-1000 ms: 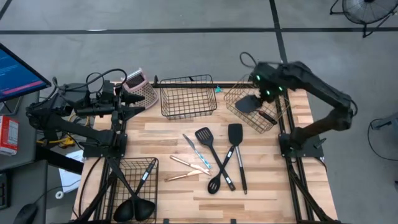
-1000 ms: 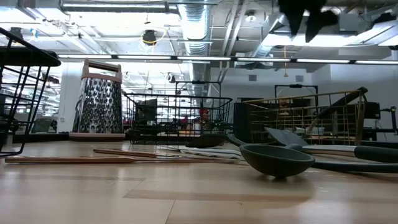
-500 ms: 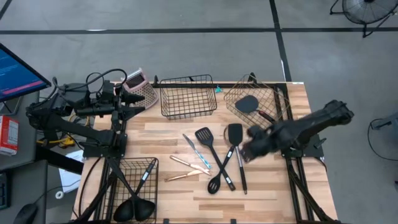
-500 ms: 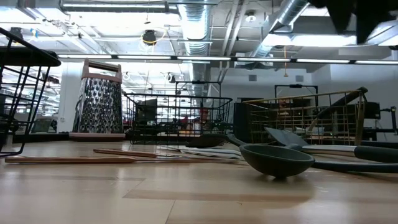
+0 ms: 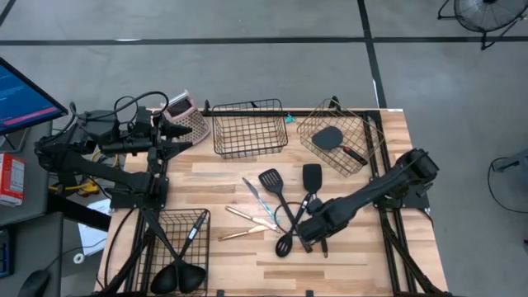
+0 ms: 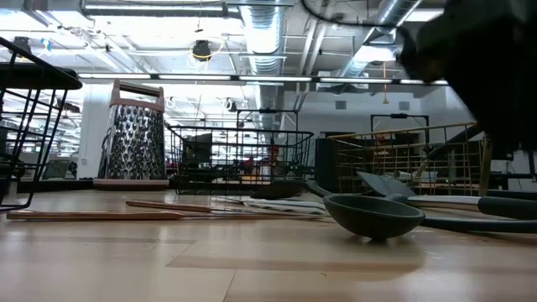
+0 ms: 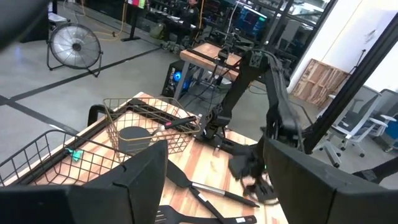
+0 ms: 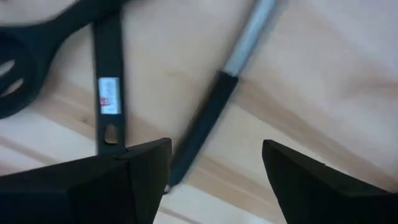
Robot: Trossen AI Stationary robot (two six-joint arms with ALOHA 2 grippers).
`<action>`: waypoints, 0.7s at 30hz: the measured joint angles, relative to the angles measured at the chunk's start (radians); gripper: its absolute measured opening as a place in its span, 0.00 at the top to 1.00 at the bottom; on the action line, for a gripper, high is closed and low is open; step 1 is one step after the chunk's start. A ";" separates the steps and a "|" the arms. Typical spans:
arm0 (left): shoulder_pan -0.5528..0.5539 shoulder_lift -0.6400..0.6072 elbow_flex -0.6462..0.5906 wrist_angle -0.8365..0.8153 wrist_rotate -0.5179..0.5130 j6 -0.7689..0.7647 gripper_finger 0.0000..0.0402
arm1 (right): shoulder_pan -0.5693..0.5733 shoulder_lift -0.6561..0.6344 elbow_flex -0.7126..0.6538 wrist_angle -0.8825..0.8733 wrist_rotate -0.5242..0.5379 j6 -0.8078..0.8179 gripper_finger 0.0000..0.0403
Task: Pick & Place Kitchen Items
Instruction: Put the black spatula into the brown wire basket
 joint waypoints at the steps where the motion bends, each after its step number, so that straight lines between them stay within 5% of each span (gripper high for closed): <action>1: 0.000 0.000 0.000 0.000 0.000 0.000 0.38 | -0.003 0.009 -0.022 0.059 -0.014 -0.016 0.38; 5: 0.000 0.000 0.000 0.000 0.000 0.000 0.38 | -0.016 0.010 -0.127 0.236 -0.046 -0.019 0.38; 21: 0.000 0.000 0.000 0.000 -0.005 0.000 0.38 | -0.016 0.006 -0.252 0.336 -0.043 0.100 0.43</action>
